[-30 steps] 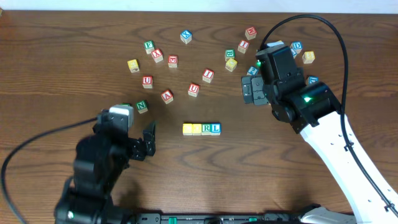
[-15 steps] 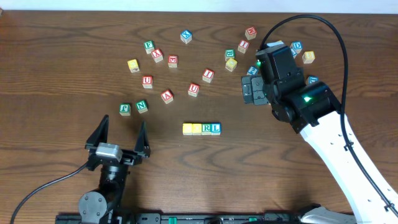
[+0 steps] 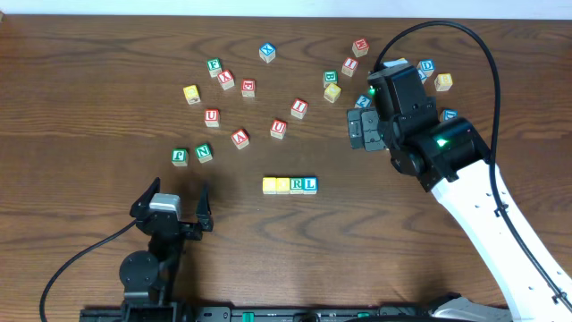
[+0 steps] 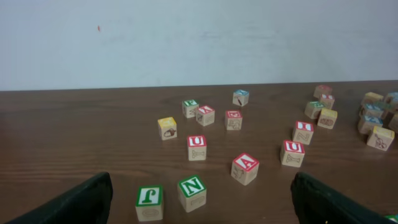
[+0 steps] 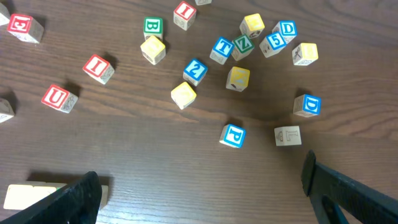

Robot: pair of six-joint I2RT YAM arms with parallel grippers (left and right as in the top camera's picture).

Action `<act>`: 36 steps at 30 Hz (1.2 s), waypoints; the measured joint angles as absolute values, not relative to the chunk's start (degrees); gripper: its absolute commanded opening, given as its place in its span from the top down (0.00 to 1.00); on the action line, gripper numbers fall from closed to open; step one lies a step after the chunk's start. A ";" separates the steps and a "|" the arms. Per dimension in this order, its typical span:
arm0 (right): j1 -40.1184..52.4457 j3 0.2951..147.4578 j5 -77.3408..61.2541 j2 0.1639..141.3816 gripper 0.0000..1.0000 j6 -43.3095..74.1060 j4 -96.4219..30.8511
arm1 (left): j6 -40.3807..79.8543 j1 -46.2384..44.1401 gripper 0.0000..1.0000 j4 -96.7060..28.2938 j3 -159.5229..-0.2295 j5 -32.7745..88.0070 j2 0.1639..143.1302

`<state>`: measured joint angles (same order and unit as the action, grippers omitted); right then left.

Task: Spell out CORL

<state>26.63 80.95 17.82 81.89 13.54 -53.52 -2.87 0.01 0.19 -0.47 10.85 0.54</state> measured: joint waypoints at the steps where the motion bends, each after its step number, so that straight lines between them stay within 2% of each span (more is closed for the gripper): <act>1: 26.63 80.95 17.82 81.89 0.01 13.54 -53.54 | -2.87 0.30 0.09 -0.01 -0.51 11.00 0.54; 36: 26.63 80.18 17.74 79.42 0.01 13.52 -51.44 | -2.81 0.64 0.09 -0.08 -0.64 11.92 0.54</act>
